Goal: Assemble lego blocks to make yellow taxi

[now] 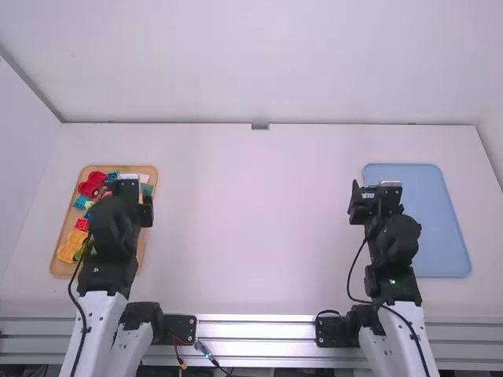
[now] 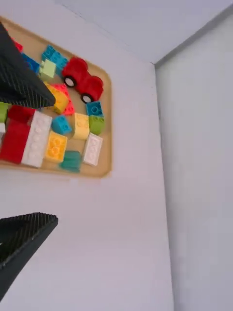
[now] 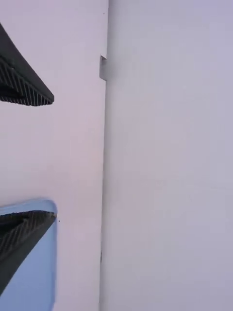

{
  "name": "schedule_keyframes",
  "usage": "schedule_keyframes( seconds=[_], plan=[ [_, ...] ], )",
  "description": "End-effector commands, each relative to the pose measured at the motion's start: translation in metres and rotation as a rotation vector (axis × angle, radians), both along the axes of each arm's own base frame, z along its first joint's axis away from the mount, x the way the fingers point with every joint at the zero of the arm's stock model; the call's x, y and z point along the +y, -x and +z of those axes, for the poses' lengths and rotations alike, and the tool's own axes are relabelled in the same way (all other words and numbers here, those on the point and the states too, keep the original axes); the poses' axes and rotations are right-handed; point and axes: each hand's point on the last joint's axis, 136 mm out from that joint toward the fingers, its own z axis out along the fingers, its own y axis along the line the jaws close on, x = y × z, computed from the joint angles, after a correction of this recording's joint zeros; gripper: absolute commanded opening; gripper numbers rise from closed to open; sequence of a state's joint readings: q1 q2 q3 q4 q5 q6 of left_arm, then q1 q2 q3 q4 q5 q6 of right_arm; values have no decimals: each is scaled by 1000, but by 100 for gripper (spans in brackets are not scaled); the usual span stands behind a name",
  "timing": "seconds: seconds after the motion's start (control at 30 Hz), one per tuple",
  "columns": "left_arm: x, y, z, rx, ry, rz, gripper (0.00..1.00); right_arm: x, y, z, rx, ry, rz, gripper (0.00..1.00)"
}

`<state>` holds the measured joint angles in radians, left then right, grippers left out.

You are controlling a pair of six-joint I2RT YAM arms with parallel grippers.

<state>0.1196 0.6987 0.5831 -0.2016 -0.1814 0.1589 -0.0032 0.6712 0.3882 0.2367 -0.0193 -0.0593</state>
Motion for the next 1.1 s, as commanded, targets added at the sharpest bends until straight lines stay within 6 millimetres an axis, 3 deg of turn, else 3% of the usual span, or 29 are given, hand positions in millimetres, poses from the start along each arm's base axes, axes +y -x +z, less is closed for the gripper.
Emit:
schedule_keyframes(
  seconds=[0.0,0.17,0.23,0.43,0.53,0.8,1.07],
  plan=[
    [17,-9,18,24,-32,4,64,-2,-11,22,-30,12,-4,64],
    [51,-21,27,157,-38,40,72,-2,-28,30,-25,21,-1,72],
    [76,-26,29,261,-18,84,77,-2,-38,32,-18,26,0,77],
    [125,-37,18,555,-4,21,85,-2,-58,37,-13,35,3,86],
    [167,-33,3,729,-5,40,90,-2,-68,39,-11,40,4,90],
    [241,-13,-48,981,-33,-108,97,-2,-85,40,-5,46,7,97],
    [248,12,-81,992,11,-301,99,8,-90,40,-5,48,33,99]
  ],
)
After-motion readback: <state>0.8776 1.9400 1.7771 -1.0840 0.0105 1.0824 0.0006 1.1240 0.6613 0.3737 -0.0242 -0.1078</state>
